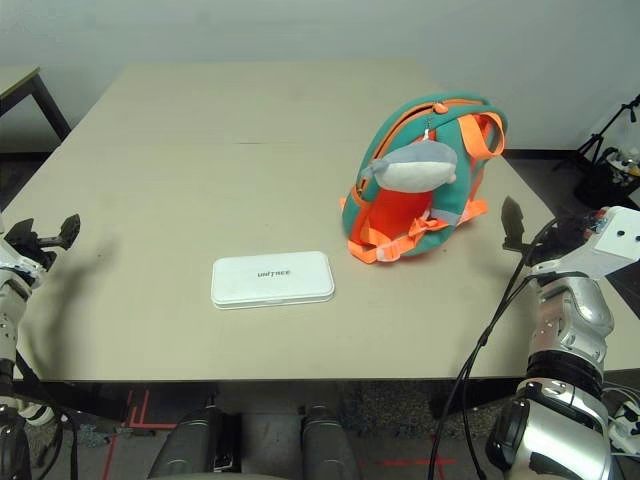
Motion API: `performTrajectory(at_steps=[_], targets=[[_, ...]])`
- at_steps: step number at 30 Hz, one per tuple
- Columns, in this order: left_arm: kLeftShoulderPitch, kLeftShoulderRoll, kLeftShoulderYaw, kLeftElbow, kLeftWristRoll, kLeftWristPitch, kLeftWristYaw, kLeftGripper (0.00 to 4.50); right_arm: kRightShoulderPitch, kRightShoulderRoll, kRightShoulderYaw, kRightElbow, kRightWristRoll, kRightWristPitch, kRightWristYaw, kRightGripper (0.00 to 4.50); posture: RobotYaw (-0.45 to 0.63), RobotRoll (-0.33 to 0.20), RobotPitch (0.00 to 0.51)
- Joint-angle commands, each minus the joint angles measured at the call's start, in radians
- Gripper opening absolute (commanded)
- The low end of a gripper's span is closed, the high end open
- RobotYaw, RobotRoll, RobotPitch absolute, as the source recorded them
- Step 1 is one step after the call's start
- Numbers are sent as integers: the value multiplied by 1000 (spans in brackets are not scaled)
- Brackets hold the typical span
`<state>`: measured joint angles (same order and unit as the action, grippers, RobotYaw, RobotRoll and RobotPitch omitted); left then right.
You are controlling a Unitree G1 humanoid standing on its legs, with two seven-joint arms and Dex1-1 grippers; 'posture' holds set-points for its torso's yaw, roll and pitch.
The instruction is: Put the pencil case into the backpack and zip it.
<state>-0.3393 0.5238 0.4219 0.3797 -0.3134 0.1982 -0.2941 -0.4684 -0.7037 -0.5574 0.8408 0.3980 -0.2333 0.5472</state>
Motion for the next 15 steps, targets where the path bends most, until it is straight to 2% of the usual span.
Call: performTrajectory(at_steps=[1,7,11,13,15], targets=[[-23,1,-17,44,13,-11,-11,4500,3,2,2,-18,6,12,-4,4490,12,0,83],[-70,-11,-57,50,15,-5,-31,4500,9,-37,-13,-77,21,53,2,4490,-24,0,107],[-132,28,-77,18,-9,47,-90,4500,29,-76,-37,-208,63,190,-21,4490,-42,0,117],[-163,42,-65,-14,-52,125,-111,4500,54,-104,-36,-269,74,301,-36,4490,-20,0,106],[-202,66,-33,-76,-148,302,-129,4500,92,-153,-43,-349,98,488,-65,4490,-6,0,96]])
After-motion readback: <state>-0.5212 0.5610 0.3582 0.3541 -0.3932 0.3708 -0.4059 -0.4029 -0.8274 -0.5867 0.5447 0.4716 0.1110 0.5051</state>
